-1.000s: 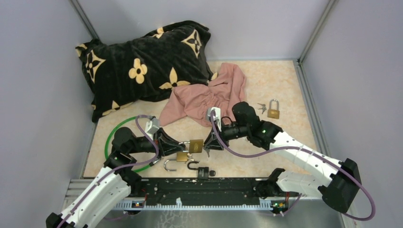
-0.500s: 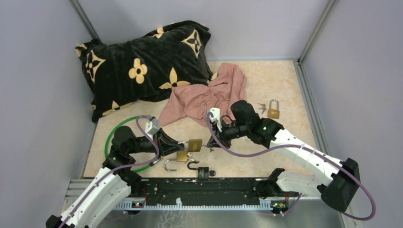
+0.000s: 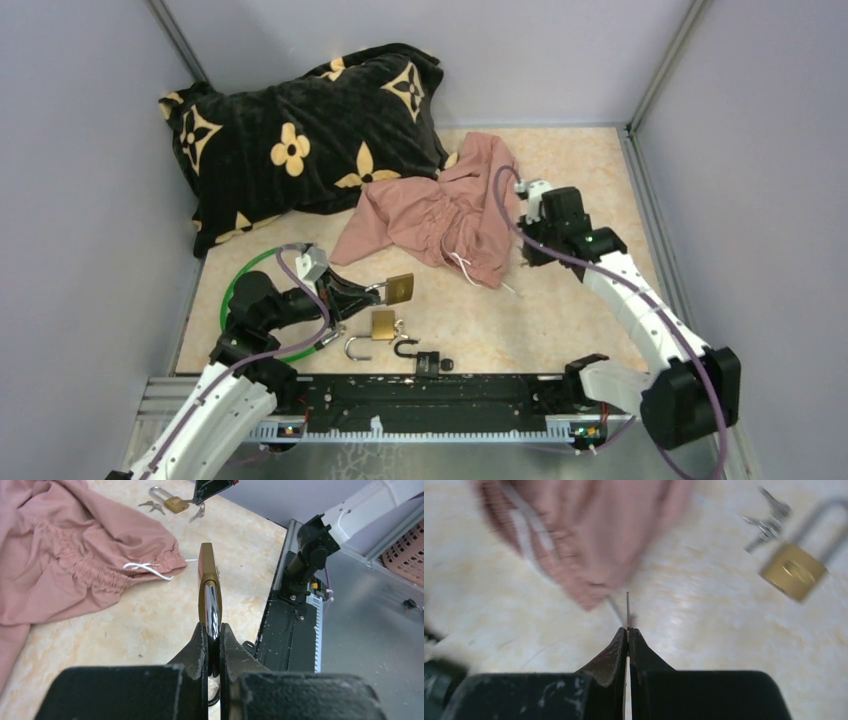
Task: Lock with the key
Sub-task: Place the key at the center of the board.
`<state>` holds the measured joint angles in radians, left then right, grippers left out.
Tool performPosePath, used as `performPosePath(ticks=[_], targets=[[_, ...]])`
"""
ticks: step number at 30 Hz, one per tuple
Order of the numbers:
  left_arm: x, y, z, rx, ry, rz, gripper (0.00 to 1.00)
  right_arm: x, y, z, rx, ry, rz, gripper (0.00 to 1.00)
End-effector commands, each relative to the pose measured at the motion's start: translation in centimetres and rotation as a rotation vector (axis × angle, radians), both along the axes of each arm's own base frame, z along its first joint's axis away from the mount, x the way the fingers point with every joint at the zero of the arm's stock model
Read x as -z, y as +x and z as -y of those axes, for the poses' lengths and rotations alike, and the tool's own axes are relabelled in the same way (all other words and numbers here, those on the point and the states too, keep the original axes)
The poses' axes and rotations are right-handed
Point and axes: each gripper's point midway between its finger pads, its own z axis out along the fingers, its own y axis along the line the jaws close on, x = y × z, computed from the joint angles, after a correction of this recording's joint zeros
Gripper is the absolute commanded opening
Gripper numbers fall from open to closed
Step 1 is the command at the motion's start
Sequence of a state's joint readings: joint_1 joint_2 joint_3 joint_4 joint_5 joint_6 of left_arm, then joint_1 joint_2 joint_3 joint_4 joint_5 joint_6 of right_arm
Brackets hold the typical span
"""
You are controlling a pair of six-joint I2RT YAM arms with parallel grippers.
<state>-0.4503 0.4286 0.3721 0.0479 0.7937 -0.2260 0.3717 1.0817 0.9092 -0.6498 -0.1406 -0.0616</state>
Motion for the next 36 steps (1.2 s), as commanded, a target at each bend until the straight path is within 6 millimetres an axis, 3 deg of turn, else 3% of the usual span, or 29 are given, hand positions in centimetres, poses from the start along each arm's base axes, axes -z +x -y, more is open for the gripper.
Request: performPosePath(ticks=[1,6,11,19,20,22,23,25,26,28,29,32,34,36], targets=[[-2.9,1.0,-0.4,-0.070,-0.112,0.079,0.00,3.5,2.6,7.0,0.422,-0.146,-0.057,0.00],[-3.2,0.8,-0.4,-0.066,-0.119,0.091,0.00,6.9,3.9,7.0,0.430,-0.190,-0.135,0.00],[-3.2,0.6,-0.5,-0.064,-0.119,0.095,0.00,10.2,4.0,8.0,0.451,-0.266,-0.245,0.00],[-3.3,0.6,-0.5,-0.058,-0.119,0.111,0.00,11.5,3.7,8.7,0.463,-0.338,-0.312,0.00],[-3.3,0.6,-0.5,-0.057,-0.120,0.113,0.00,11.6,3.6,8.8,0.458,-0.349,-0.326,0.03],[-3.3,0.5,-0.5,-0.053,-0.123,0.111,0.00,11.2,3.4,8.7,0.434,-0.352,-0.333,0.32],[-3.2,0.5,-0.4,-0.050,-0.124,0.108,0.00,10.6,3.5,8.4,0.420,-0.336,-0.322,0.45],[-3.2,0.4,-0.4,-0.044,-0.125,0.106,0.00,8.6,3.9,7.2,0.377,-0.293,-0.275,0.84],[-3.1,0.3,-0.4,-0.040,-0.125,0.105,0.00,7.2,4.1,6.2,0.327,-0.276,-0.235,0.96],[-3.1,0.1,-0.2,-0.020,-0.122,0.116,0.00,3.4,4.2,2.9,0.163,-0.235,-0.099,0.98],[-3.0,-0.2,-0.1,0.002,-0.118,0.129,0.00,1.4,3.6,0.1,0.021,-0.181,-0.034,0.98],[-3.0,-1.9,0.3,0.116,-0.089,0.228,0.00,-5.4,-1.1,-9.2,-0.453,0.012,0.201,0.98],[-2.8,-2.2,0.3,0.141,-0.074,0.259,0.00,-8.9,-4.3,-13.3,-0.672,0.106,0.374,0.98],[-2.9,-0.7,0.1,0.053,-0.085,0.207,0.00,-11.3,-6.6,-15.8,-0.793,0.139,0.530,0.98]])
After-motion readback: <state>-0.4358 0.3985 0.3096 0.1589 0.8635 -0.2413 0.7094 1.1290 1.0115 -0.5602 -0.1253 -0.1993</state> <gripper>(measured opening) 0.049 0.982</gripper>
